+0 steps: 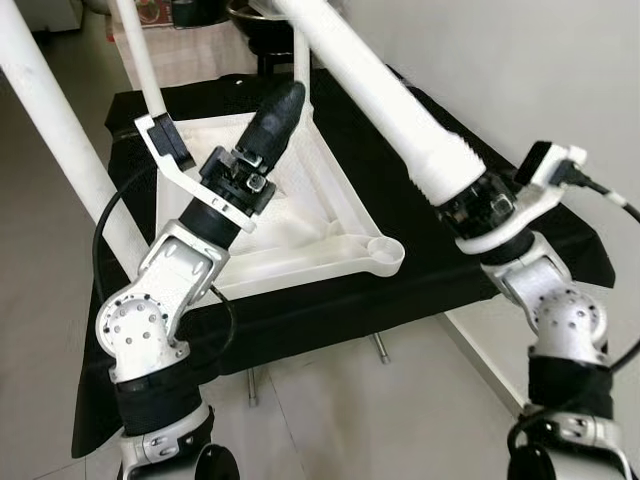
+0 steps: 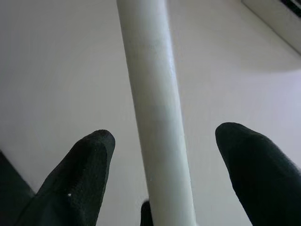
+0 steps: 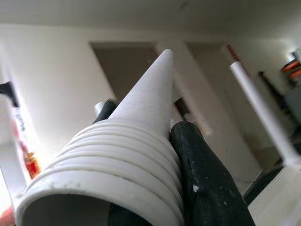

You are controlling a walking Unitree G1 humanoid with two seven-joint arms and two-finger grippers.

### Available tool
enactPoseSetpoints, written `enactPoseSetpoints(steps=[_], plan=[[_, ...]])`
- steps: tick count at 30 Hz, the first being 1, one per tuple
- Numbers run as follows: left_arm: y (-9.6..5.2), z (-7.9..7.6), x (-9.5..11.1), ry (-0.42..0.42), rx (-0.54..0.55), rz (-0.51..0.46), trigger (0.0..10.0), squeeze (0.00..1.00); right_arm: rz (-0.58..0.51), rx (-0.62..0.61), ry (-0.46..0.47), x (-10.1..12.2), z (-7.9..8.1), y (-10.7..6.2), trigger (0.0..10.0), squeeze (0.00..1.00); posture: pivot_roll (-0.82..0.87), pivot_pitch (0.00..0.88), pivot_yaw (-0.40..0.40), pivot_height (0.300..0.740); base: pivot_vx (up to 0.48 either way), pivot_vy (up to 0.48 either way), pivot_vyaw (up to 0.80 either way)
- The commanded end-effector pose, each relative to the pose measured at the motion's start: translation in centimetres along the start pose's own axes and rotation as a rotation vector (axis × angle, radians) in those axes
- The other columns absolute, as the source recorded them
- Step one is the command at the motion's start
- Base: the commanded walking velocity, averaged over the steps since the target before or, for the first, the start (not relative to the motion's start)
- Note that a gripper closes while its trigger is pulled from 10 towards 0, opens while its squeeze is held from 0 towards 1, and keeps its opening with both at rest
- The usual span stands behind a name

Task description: Building children table

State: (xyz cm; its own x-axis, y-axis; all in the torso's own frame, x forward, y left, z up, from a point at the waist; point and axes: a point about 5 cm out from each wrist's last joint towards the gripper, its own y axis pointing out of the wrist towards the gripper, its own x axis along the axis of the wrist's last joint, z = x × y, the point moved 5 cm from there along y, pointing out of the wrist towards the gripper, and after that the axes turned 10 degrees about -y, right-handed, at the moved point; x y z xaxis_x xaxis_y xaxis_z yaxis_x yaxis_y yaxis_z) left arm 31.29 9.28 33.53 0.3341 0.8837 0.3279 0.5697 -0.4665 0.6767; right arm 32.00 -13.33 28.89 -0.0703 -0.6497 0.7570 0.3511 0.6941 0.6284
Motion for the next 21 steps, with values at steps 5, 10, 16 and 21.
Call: enactPoseSetpoints(steps=[5,10,16,21], plan=[[0.5,-1.4,0.0,-0.06,-0.066,-0.001,10.0,0.0,0.041,0.127,0.009,-0.4,2.3,0.1,10.0,0.0,-0.09,0.072,-0.018,0.74,0.0,0.0,0.0],[0.6,-1.6,0.3,-0.06,-0.057,0.007,10.0,0.0,0.094,0.169,0.022,-1.6,3.2,-0.4,10.0,0.0,-0.08,0.071,-0.021,0.74,0.0,0.0,0.0],[0.5,-1.7,1.0,-0.08,-0.056,-0.012,10.0,0.0,0.163,0.177,0.034,-2.7,3.6,-1.3,10.0,0.0,-0.08,0.07,-0.023,0.74,0.0,0.0,0.0],[0.4,-2.3,1.0,-0.103,-0.092,-0.004,0.0,0.0,0.195,0.165,0.039,-3.3,3.7,-1.9,10.0,0.0,-0.09,0.068,-0.021,0.74,0.0,0.0,0.0]])
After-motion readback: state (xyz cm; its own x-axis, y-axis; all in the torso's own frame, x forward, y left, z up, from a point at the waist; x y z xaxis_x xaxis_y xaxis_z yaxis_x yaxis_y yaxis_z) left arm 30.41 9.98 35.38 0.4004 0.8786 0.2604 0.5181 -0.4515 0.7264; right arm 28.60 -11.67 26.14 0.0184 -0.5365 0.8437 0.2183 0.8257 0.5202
